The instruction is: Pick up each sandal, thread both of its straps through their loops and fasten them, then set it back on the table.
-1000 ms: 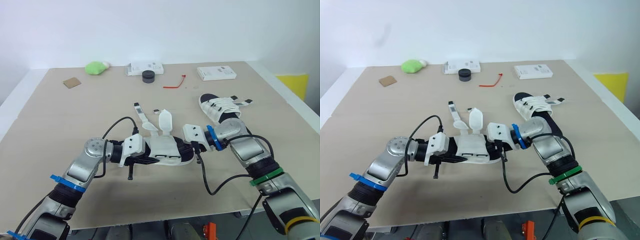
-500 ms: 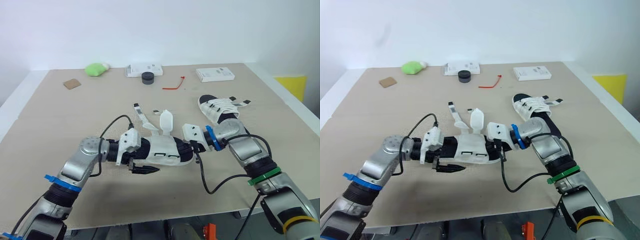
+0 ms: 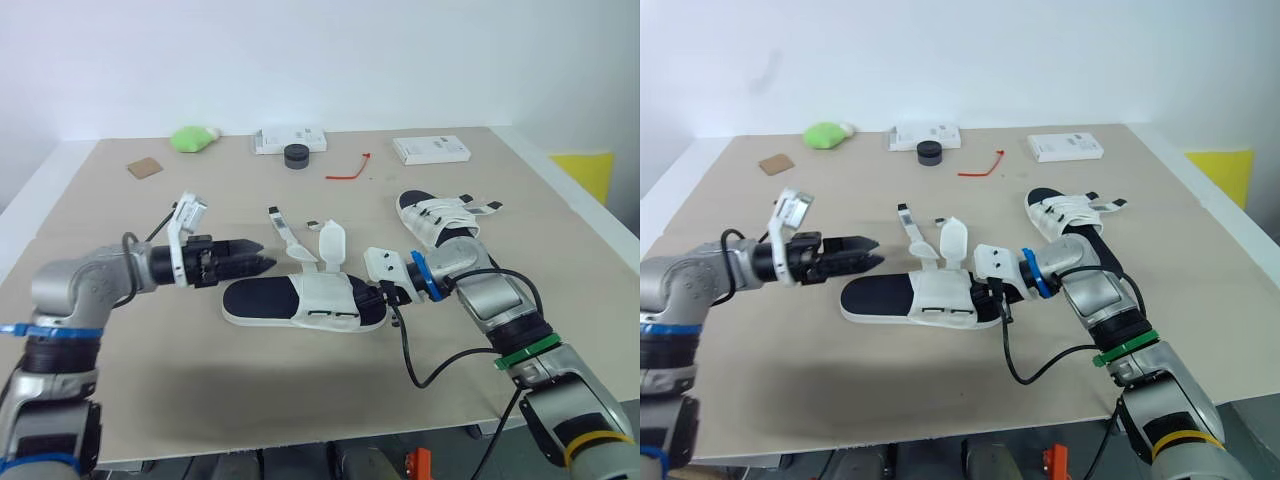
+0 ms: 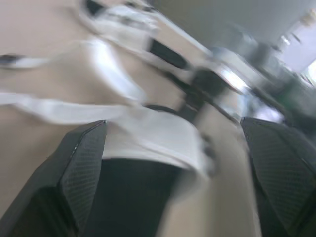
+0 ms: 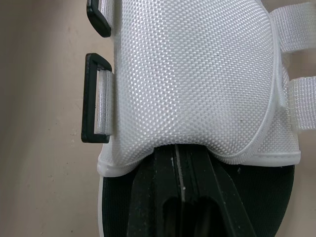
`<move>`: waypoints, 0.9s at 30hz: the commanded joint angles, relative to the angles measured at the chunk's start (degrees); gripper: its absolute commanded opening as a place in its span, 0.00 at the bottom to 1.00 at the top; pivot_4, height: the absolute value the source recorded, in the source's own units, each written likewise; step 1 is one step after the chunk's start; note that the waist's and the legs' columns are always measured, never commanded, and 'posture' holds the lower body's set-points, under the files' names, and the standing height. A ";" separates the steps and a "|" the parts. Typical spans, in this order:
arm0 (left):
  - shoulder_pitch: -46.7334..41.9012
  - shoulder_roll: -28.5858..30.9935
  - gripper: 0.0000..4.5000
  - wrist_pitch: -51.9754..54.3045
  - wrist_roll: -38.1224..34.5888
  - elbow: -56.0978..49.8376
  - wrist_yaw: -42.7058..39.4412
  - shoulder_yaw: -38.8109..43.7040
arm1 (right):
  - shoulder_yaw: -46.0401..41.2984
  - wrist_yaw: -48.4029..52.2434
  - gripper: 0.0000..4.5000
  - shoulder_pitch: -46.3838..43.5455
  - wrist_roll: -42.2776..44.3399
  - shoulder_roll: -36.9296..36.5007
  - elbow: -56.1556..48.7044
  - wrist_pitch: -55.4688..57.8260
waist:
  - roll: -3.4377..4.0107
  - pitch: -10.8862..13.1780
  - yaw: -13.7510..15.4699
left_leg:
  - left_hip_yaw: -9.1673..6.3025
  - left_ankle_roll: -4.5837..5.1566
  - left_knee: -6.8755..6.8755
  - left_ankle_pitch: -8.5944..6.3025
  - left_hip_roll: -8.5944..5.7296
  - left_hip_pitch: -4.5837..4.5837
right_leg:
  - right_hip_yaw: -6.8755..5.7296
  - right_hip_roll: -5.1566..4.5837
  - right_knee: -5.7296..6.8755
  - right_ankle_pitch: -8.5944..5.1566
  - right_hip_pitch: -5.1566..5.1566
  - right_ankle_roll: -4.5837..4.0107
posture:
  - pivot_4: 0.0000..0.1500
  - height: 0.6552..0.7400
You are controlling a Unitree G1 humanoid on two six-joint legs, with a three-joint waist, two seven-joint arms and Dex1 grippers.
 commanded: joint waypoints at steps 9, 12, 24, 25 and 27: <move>-14.28 -8.25 0.99 11.00 1.94 28.78 16.20 8.49 | 3.45 -0.60 0.00 1.28 -4.33 1.34 2.22 1.11 | -0.07 0.01 -1.36 | -0.13 -0.01 -0.24 0.00 0.00 -0.09 | -0.05 0.09 0.01 0.09 -0.03 0.17 | 1.00 1.00; -15.03 -8.94 0.99 11.48 3.31 31.19 18.01 8.61 | 3.45 -0.70 0.00 1.55 -4.29 1.29 1.93 1.17 | -0.07 0.01 -1.50 | -0.13 -0.02 -0.25 0.00 -0.01 -0.08 | -0.04 0.09 0.00 0.10 -0.03 0.19 | 1.00 1.00; -21.73 -14.53 0.99 4.48 5.90 42.36 23.52 13.66 | 3.30 -0.71 0.00 2.10 -4.09 1.30 0.78 1.83 | -0.09 0.01 -1.48 | -0.15 -0.13 -0.24 0.04 -0.04 -0.09 | -0.07 0.06 -0.01 0.10 -0.01 0.19 | 1.00 1.00; -22.22 -14.75 0.99 3.81 6.22 43.21 23.52 13.79 | 3.31 -0.68 0.00 2.13 -4.09 1.33 0.66 1.91 | -0.09 0.01 -1.50 | -0.15 -0.15 -0.25 0.03 -0.04 -0.09 | -0.06 0.06 -0.01 0.11 -0.02 0.21 | 1.00 1.00; -23.15 -15.10 0.99 1.90 7.05 45.43 23.78 14.08 | 3.31 -0.62 0.00 2.17 -4.10 1.40 0.54 1.97 | -0.09 0.01 -1.53 | -0.15 -0.18 -0.27 0.01 -0.04 -0.09 | -0.06 0.07 -0.01 0.10 -0.03 0.21 | 1.00 1.00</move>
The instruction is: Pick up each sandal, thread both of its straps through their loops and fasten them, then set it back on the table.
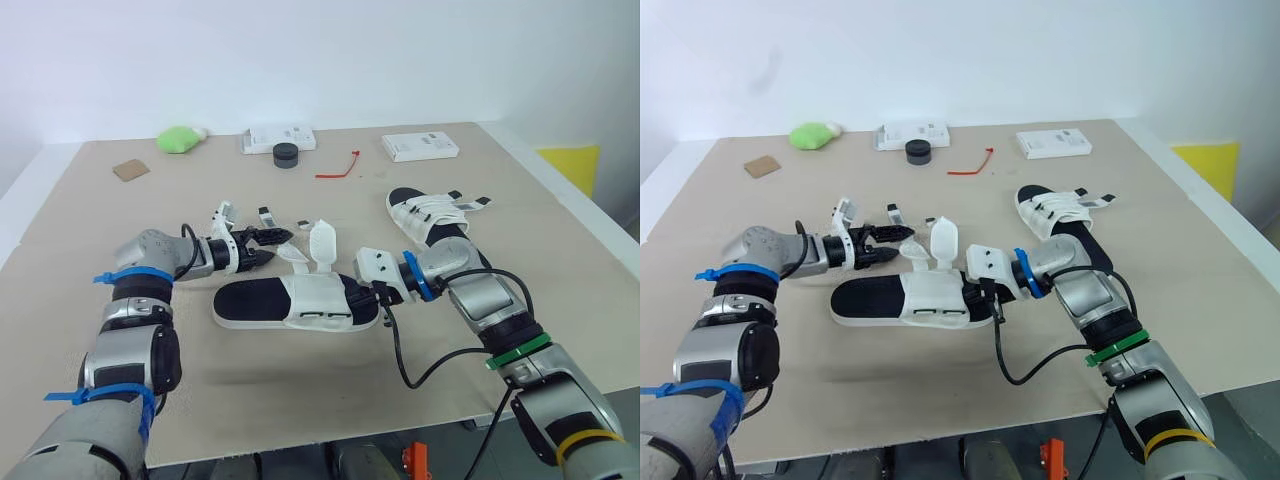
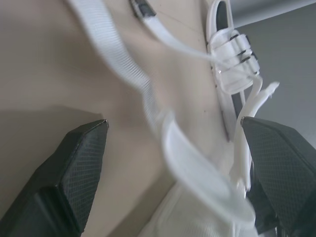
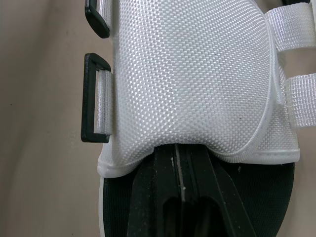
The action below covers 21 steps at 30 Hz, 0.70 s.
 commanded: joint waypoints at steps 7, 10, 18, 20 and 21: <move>-5.07 -0.77 0.99 -11.13 3.84 10.63 3.32 3.48 | 3.33 -0.30 0.00 2.01 -3.83 0.02 1.68 1.44 | 0.00 0.00 -0.05 | 0.00 -0.03 -0.03 -0.01 0.00 0.01 | 0.00 0.00 -0.01 -0.02 -0.01 0.02 | 1.00 1.00; -6.04 -1.31 0.99 -14.06 4.23 13.16 4.24 4.81 | 3.21 -0.17 0.00 2.15 -3.59 -0.01 1.23 1.75 | 0.00 0.00 -0.07 | -0.01 -0.03 -0.03 -0.01 0.00 0.01 | 0.00 0.00 -0.01 -0.02 -0.01 0.03 | 1.00 1.00; -7.26 -3.08 0.43 -13.24 4.92 13.09 2.49 5.05 | 2.97 0.13 0.00 2.46 -3.41 -0.18 0.46 2.32 | -0.02 0.02 -0.18 | -0.01 -0.21 -0.04 -0.10 -0.01 -0.06 | 0.01 0.00 -0.01 -0.11 -0.06 0.05 | 1.00 1.00; -7.28 -3.16 0.27 -12.96 5.19 12.95 2.29 5.08 | 2.95 0.15 0.00 2.47 -3.50 -0.13 0.54 2.31 | -0.02 0.02 -0.26 | -0.01 -0.26 -0.04 -0.13 -0.01 -0.08 | 0.02 0.00 -0.02 -0.16 -0.07 0.06 | 1.00 1.00; -7.27 -3.18 0.15 -12.86 5.28 12.91 2.21 5.13 | 2.95 0.16 0.00 2.47 -3.53 -0.11 0.58 2.29 | -0.03 0.02 -0.30 | 0.00 -0.28 -0.04 -0.14 -0.01 -0.08 | 0.02 0.00 -0.02 -0.17 -0.07 0.06 | 1.00 1.00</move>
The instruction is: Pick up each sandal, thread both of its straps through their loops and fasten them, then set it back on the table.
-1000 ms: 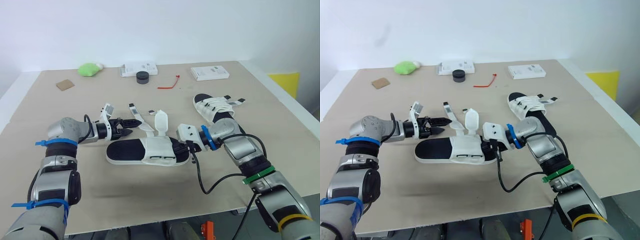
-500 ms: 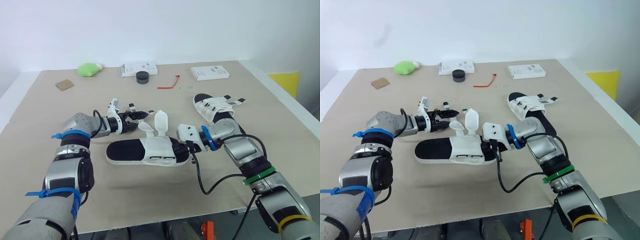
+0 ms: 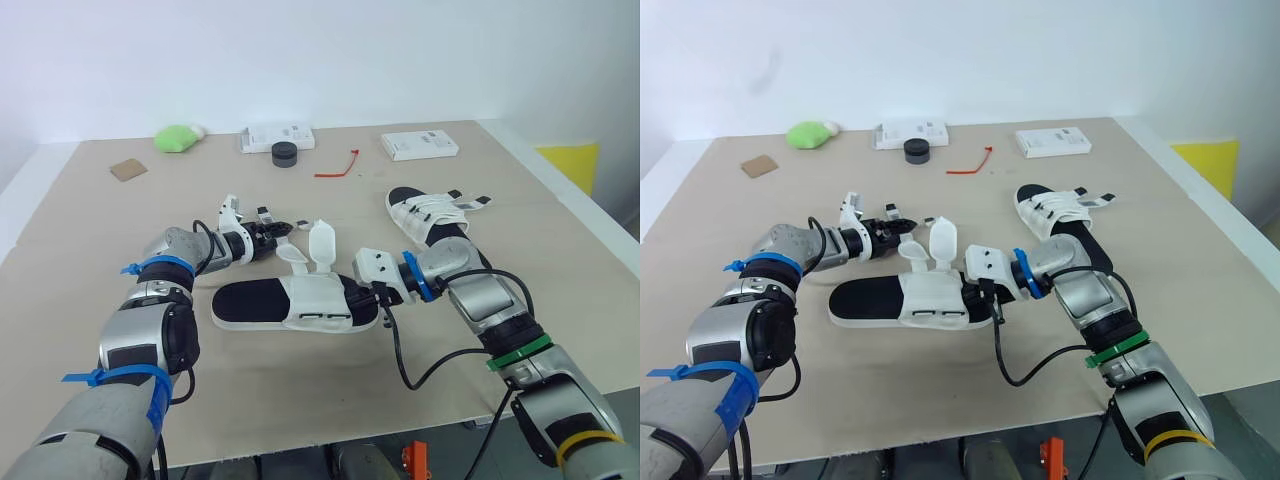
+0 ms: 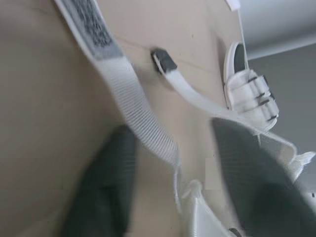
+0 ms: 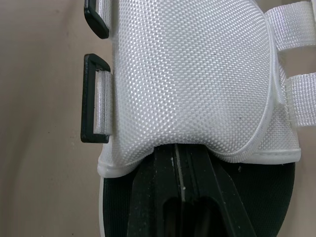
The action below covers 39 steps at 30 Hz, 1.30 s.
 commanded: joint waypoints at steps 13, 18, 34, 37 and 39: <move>3.46 -0.62 0.02 3.94 -2.57 -20.00 -8.89 -1.62 | 3.51 -0.28 0.00 2.36 -3.53 0.09 1.99 1.19 | -0.03 0.04 -0.40 | -0.01 -0.05 -0.02 -0.02 -0.01 -0.01 | 0.02 0.00 -0.01 -0.03 0.00 0.02 | 1.00 1.00; 13.72 -0.64 0.02 5.21 -5.78 -43.73 -13.60 -6.40 | 3.27 0.61 0.00 3.60 -2.69 -0.10 0.74 0.89 | -0.02 0.04 -0.64 | -0.01 -0.21 -0.04 -0.09 0.02 -0.01 | 0.08 0.00 -0.01 -0.10 0.03 0.01 | 1.00 1.00; 36.68 10.82 0.02 -53.60 13.07 -70.38 -45.99 -30.51 | 4.90 0.16 0.00 3.50 -5.83 0.82 3.62 -3.24 | -0.05 0.01 -0.61 | 0.13 -0.33 -0.02 -0.17 0.05 0.21 | 0.20 -0.04 -0.06 -0.32 0.14 -0.36 | 1.00 1.00; 36.50 10.80 0.02 -68.52 15.08 -66.06 -50.41 -31.53 | 4.99 0.15 0.00 3.36 -5.93 1.00 3.94 -3.41 | -0.05 -0.01 -0.61 | 0.18 -0.32 -0.02 -0.16 0.06 0.21 | 0.24 -0.06 -0.06 -0.32 0.12 -0.37 | 1.00 1.00; 35.82 10.88 0.02 -77.84 15.58 -62.59 -53.35 -31.97 | 5.12 0.07 0.00 3.22 -6.02 1.29 4.16 -3.47 | -0.05 -0.01 -0.61 | 0.26 -0.32 -0.02 -0.17 0.08 0.23 | 0.29 -0.06 -0.06 -0.32 0.10 -0.38 | 1.00 1.00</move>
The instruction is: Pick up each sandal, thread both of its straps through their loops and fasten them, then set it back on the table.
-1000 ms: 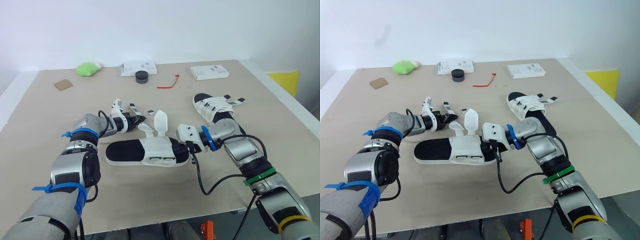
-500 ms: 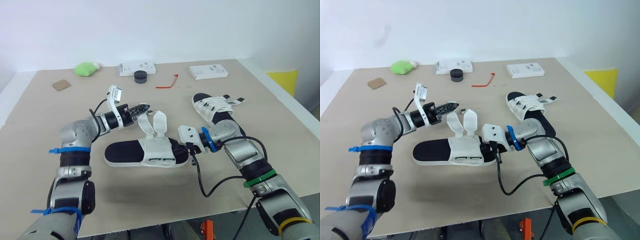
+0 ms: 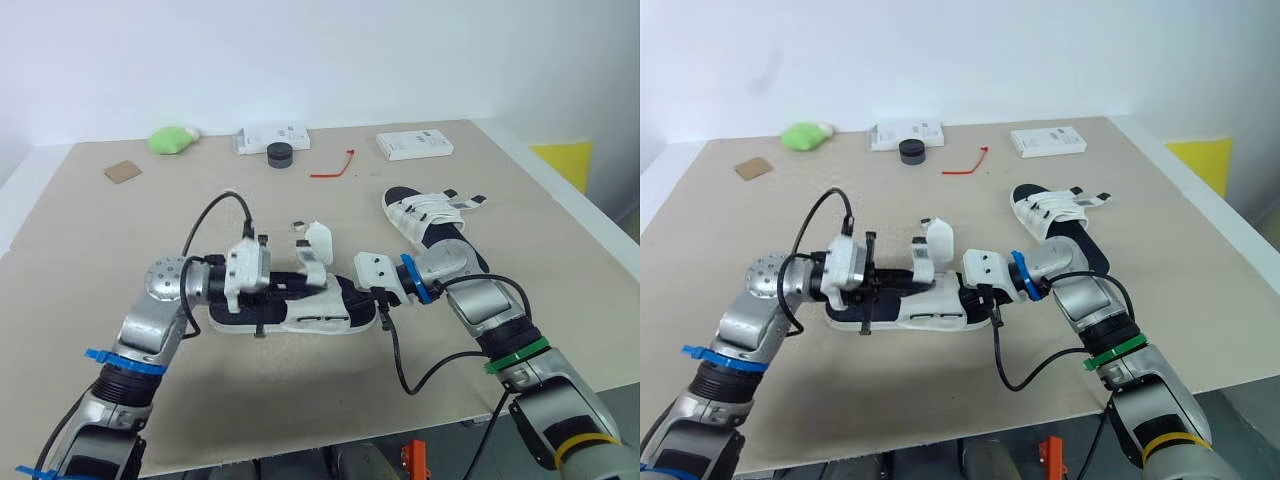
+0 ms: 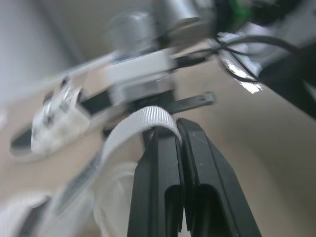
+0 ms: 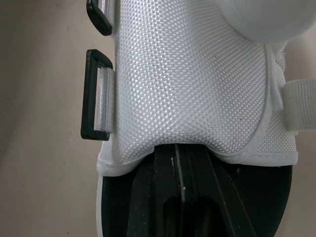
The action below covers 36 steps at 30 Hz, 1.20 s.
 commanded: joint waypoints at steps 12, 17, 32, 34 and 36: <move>-5.24 5.35 0.02 -49.53 -0.28 21.41 -15.08 -9.00 | 5.45 0.38 0.00 1.92 -5.18 0.89 4.73 -0.03 | 0.03 -0.02 -0.03 | 0.29 0.18 -0.02 -0.09 0.22 0.10 | 0.12 0.10 0.01 0.03 -0.05 -0.13 | 1.00 1.00; -6.44 4.83 0.02 -50.88 1.54 27.33 -10.89 -8.19 | 5.31 0.42 0.00 1.81 -5.15 0.91 4.57 0.12 | 0.01 -0.03 -0.04 | 0.40 0.20 -0.01 -0.10 0.26 0.10 | 0.19 0.09 0.01 0.04 -0.09 -0.12 | 1.00 1.00; -0.34 8.92 0.62 -28.33 -6.10 11.52 -6.68 -8.63 | 4.89 0.34 0.00 1.70 -4.95 0.89 4.79 0.33 | 0.02 -0.02 -0.08 | 0.41 0.21 -0.04 -0.10 0.37 0.10 | 0.17 0.17 0.03 0.03 -0.14 -0.13 | 1.00 1.00; 0.70 11.46 0.62 -23.33 -7.98 7.30 -6.82 -7.66 | 4.84 0.40 0.00 1.70 -4.90 0.87 4.81 0.31 | 0.02 -0.02 -0.08 | 0.40 0.21 -0.04 -0.10 0.41 0.11 | 0.16 0.19 0.04 0.02 -0.14 -0.14 | 1.00 1.00; 1.71 14.77 0.62 -18.92 -9.38 3.54 -7.36 -6.40 | 4.77 0.48 0.00 1.68 -4.86 0.80 4.90 0.21 | 0.03 -0.01 -0.11 | 0.41 0.21 -0.04 -0.10 0.44 0.11 | 0.17 0.20 0.03 0.02 -0.15 -0.15 | 1.00 1.00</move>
